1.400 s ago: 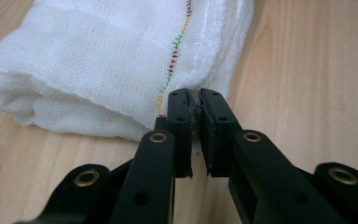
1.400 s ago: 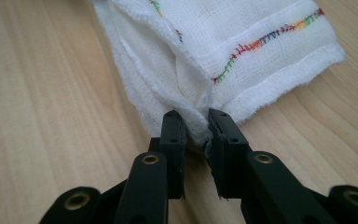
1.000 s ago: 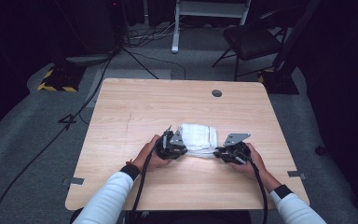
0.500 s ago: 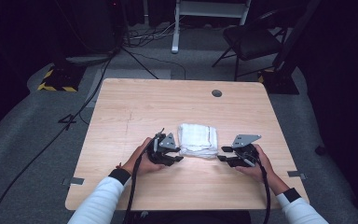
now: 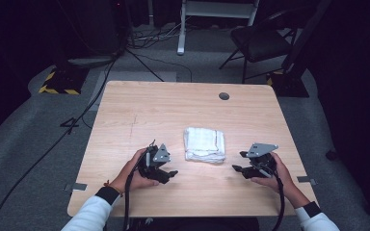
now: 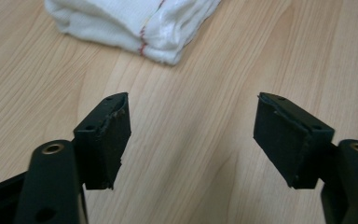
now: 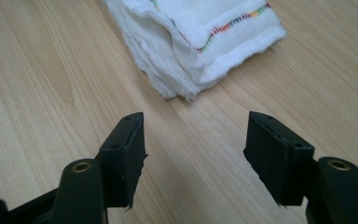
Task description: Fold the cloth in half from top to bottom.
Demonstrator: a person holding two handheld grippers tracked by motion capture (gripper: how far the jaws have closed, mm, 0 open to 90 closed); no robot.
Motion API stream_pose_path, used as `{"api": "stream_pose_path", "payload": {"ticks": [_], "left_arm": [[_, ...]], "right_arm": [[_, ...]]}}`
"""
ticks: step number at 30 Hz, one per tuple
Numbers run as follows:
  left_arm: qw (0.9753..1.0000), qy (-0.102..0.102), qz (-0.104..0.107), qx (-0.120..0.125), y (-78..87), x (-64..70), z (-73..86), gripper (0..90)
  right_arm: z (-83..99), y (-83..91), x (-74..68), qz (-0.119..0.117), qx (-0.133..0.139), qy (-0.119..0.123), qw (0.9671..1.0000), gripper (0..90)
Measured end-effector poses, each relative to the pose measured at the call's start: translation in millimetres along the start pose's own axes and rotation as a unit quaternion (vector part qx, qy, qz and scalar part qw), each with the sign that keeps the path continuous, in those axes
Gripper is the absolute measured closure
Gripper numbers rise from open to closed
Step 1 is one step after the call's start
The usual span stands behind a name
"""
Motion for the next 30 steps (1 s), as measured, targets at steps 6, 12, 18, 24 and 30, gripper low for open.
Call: {"api": "stream_pose_path", "payload": {"ticks": [6, 12, 18, 24, 30], "left_arm": [[0.9995, 0.009, -0.027, -0.013, 9.4, -5.0, 14.6, 20.9], [0.9975, 0.006, -0.057, -0.042, 16.5, -7.3, 27.2, 20.8], [0.9957, 0.014, -0.067, -0.062, 20.1, -5.2, 44.4, 20.4], [0.9951, 0.032, -0.073, -0.058, 24.4, -4.9, 61.7, 20.2], [0.9953, 0.060, -0.062, -0.045, 30.8, -6.7, 71.1, 18.6]], "right_arm": [[15.3, 11.8, 6.7, 0.024, -0.016, -0.005, 0.9996, 35.0], [33.0, 28.1, 15.5, 0.047, -0.021, -0.012, 0.9986, 34.4], [52.0, 38.5, 22.7, 0.066, -0.028, -0.023, 0.9972, 33.8], [76.0, 49.5, 31.8, 0.080, -0.029, -0.048, 0.9952, 33.6], [104.6, 57.6, 38.1, 0.075, -0.004, -0.098, 0.9924, 31.0]]}}
Point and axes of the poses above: each handheld gripper's, and its own axes: y roughly backward along the jaws, z roughly out of its underside, x roughly to its right, the point moved 7 cm from there along -y, roughly forward along the jaws, and after that the axes turned 1 degree about -z, right-handed, at the moved point
